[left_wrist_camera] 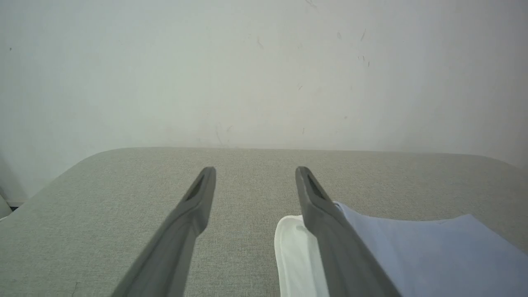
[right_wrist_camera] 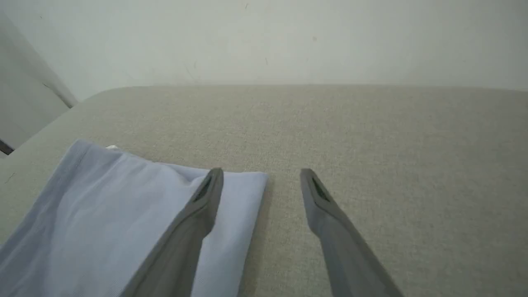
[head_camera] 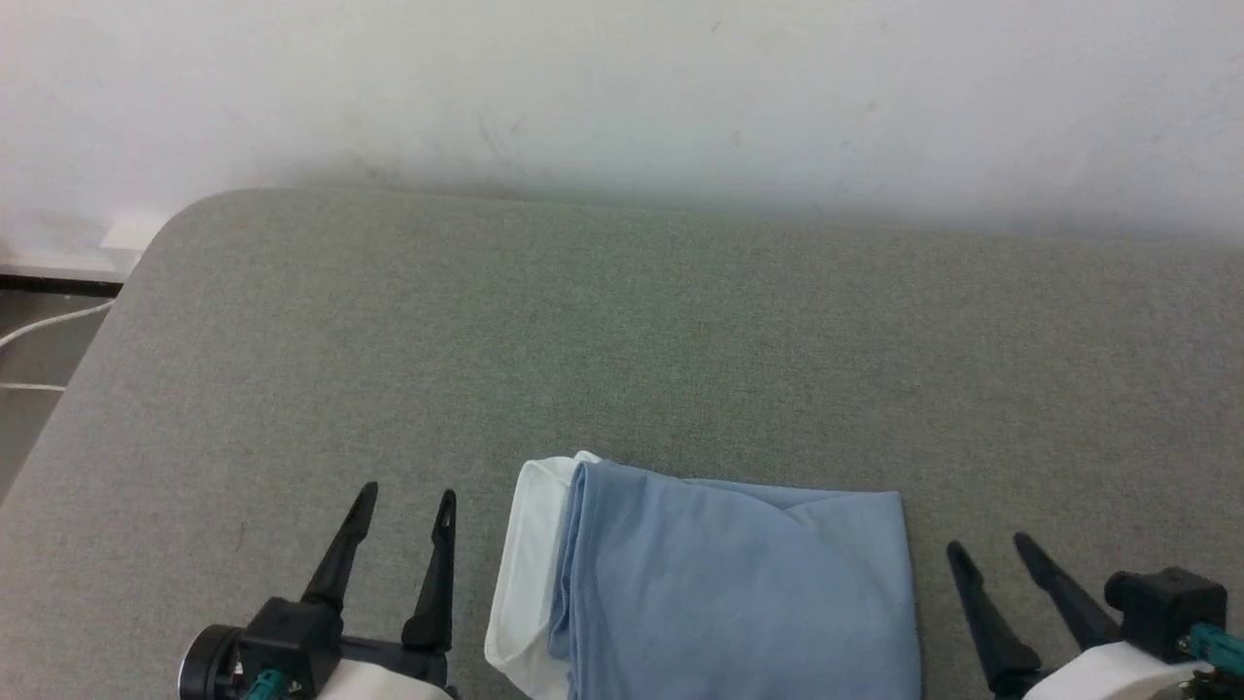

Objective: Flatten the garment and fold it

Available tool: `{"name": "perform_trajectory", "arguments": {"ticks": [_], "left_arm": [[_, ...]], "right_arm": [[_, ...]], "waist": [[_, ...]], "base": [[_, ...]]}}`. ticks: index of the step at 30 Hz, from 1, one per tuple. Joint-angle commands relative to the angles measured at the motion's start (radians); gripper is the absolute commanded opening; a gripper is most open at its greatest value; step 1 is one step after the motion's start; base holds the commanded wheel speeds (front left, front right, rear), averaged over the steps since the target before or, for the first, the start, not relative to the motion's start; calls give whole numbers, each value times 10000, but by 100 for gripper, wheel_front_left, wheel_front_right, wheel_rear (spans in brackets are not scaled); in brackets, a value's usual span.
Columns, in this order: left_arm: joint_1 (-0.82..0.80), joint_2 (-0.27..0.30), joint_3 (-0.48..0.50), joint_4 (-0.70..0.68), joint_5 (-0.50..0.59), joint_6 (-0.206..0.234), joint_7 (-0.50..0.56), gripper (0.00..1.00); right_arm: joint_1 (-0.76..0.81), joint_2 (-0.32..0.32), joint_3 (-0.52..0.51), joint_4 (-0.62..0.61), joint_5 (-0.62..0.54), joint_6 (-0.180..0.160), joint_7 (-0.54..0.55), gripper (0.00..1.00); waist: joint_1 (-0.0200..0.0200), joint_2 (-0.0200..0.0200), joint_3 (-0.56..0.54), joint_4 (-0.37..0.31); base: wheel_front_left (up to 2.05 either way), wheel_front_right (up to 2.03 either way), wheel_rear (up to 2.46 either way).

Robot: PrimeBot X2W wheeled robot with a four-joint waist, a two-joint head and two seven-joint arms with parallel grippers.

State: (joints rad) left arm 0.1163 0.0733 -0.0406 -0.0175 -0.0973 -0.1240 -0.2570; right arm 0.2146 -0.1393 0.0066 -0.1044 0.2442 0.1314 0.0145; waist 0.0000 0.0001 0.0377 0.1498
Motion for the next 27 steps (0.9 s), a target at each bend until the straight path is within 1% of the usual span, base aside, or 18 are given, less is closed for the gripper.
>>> {"name": "perform_trajectory", "arguments": {"ticks": [1,4,6,8,9,12,14,18,23,27], "left_arm": [[-174,55,-57,97,-49,-67,-47,100],[-288,65,-115,138,-55,-67,-47,100],[-366,79,-165,188,-42,-67,-47,100],[-461,87,-215,229,-43,-67,-47,100],[-461,87,-215,229,-43,-67,-47,100],[-568,104,-263,268,-54,-67,-47,100],[-630,125,-301,303,-47,-67,-47,100],[-748,158,-385,338,-58,-67,-47,100],[-840,170,-426,359,-71,-67,-47,100],[-903,155,-484,383,-78,-67,-47,100]], "right_arm": [[81,-390,294,-132,1100,-7,1002,100],[70,-1043,593,-275,2444,-7,2495,100],[25,-1243,641,-334,3427,-7,3358,100],[-41,-1335,591,-329,4240,-7,4094,100],[-41,-1335,591,-329,4240,-7,4094,100],[-172,-1316,469,-100,5088,-7,5052,100],[-320,-1246,427,131,5429,-7,5534,100],[-694,-1063,457,607,5651,-7,5945,100],[-1124,-874,744,1340,5558,-7,5965,100],[-1416,-793,1180,1857,5519,-7,5841,100]], "waist": [[0,-1,165,67],[0,-1,347,124],[0,-1,483,188],[0,-1,578,257],[0,-1,578,257],[0,-1,726,379],[0,-1,810,468],[0,-1,948,646],[0,-1,1084,809],[0,-1,1162,913]], "base": [[0,0,0],[0,0,0],[0,0,0],[0,0,0],[0,0,0],[0,0,0],[0,0,0],[0,0,0],[0,0,0],[0,0,0]]}}
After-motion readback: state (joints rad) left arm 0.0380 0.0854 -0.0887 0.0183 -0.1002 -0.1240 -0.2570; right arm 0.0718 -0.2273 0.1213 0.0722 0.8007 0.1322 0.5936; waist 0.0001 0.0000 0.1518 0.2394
